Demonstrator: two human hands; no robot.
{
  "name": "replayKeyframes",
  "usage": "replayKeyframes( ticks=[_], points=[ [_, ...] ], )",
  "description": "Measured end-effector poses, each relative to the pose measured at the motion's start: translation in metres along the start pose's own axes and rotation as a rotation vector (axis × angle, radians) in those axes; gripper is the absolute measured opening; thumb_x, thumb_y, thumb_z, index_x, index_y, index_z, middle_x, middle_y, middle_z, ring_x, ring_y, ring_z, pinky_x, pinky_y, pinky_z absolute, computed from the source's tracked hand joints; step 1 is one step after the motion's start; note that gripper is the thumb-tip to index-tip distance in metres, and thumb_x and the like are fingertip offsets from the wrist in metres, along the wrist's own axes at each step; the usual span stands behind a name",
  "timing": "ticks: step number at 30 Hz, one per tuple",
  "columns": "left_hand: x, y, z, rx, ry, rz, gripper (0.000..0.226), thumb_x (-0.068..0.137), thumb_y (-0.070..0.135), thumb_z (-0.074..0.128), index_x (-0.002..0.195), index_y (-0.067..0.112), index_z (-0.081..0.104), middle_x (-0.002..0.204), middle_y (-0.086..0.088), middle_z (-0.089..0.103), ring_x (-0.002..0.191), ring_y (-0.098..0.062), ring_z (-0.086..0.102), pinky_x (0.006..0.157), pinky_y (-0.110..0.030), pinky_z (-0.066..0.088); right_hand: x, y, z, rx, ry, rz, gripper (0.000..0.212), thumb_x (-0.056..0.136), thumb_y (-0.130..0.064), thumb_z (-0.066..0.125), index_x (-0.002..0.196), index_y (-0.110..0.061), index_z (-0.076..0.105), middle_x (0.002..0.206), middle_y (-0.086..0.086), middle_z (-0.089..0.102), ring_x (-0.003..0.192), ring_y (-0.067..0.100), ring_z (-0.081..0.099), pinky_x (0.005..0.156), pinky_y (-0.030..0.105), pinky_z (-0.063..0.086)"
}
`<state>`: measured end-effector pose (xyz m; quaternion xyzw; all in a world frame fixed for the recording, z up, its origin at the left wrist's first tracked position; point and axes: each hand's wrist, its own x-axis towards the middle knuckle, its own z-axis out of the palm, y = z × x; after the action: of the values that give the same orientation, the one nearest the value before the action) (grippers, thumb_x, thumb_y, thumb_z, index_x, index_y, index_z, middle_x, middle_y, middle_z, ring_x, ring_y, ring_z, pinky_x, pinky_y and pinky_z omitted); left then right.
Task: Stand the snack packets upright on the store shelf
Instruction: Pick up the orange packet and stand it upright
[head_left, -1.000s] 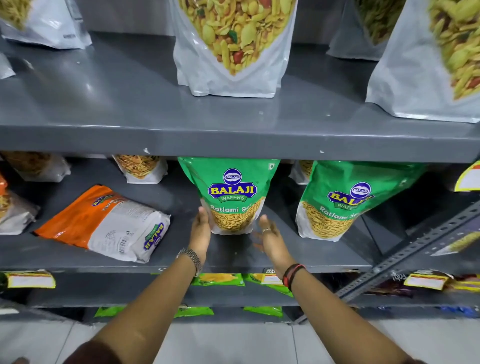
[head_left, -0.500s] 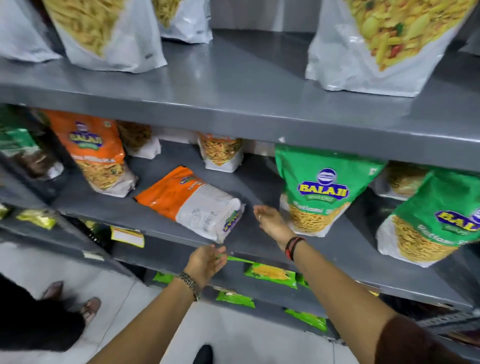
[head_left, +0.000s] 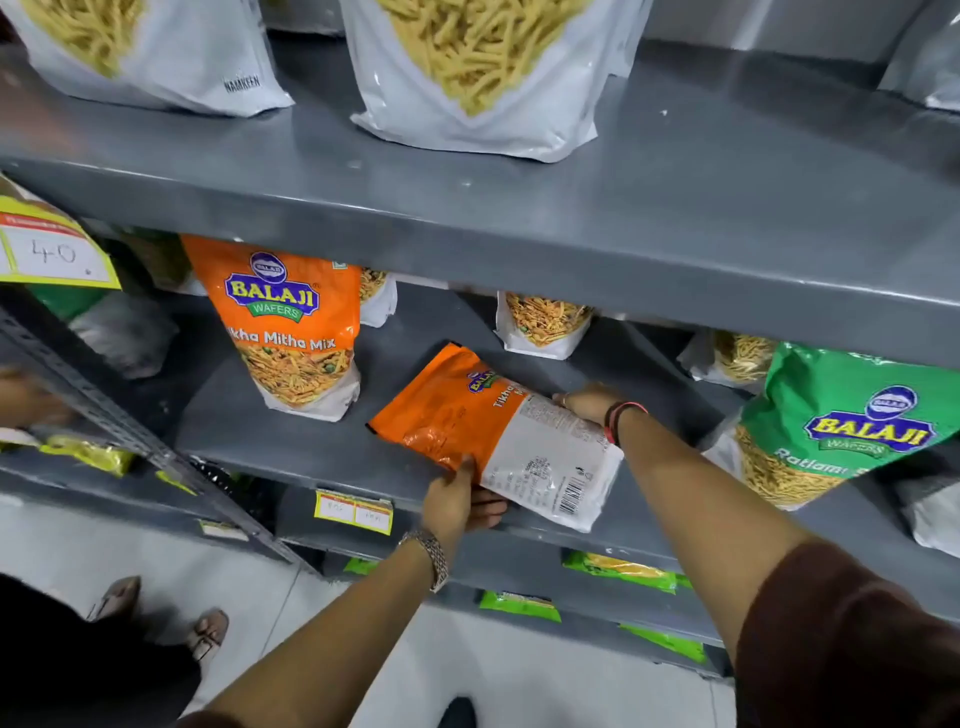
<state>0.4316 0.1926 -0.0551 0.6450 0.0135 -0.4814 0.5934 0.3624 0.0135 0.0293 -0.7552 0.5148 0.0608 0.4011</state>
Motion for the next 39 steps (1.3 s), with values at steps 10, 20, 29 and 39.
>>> replayKeyframes(
  ticks=[10, 20, 29, 39],
  points=[
    [-0.022, 0.035, -0.028, -0.089, -0.013, 0.339, 0.026, 0.090, 0.035, 0.051, 0.095, 0.013, 0.064, 0.096, -0.009, 0.071, 0.077, -0.016, 0.072, 0.059, -0.020, 0.058, -0.034, 0.016, 0.006, 0.590, 0.214, -0.022, 0.009, 0.082, -0.009, 0.064, 0.079, -0.005, 0.071, 0.071, 0.002, 0.060, 0.062, 0.010, 0.051, 0.053, 0.017, 0.044],
    [-0.023, 0.108, -0.021, -0.002, -0.029, 0.637, 0.018, 0.091, 0.027, 0.052, 0.089, 0.021, 0.068, 0.085, 0.013, 0.074, 0.083, 0.000, 0.067, 0.078, -0.023, 0.055, -0.036, 0.010, 0.013, 0.800, 0.400, -0.267, 0.030, 0.087, 0.001, 0.053, 0.067, -0.020, 0.059, 0.071, -0.002, 0.061, 0.066, 0.009, 0.052, 0.068, 0.023, 0.046],
    [0.010, 0.060, -0.034, 0.173, -0.025, 0.495, 0.021, 0.087, 0.046, 0.049, 0.096, 0.032, 0.062, 0.101, 0.010, 0.064, 0.101, -0.012, 0.059, 0.097, -0.037, 0.045, -0.036, 0.038, 0.040, 0.928, 0.283, -0.215, 0.022, 0.096, -0.014, 0.040, 0.086, -0.011, 0.060, 0.097, 0.007, 0.064, 0.085, 0.015, 0.060, 0.088, 0.031, 0.048],
    [-0.004, 0.046, -0.016, 0.323, -0.230, 0.245, 0.042, 0.087, 0.041, 0.054, 0.122, 0.017, 0.052, 0.114, 0.002, 0.061, 0.107, -0.016, 0.056, 0.092, -0.033, 0.048, -0.048, 0.043, 0.051, 0.748, 0.293, -0.116, 0.028, 0.095, -0.010, 0.032, 0.090, -0.008, 0.060, 0.093, 0.010, 0.065, 0.074, 0.016, 0.061, 0.069, 0.023, 0.052]
  ],
)
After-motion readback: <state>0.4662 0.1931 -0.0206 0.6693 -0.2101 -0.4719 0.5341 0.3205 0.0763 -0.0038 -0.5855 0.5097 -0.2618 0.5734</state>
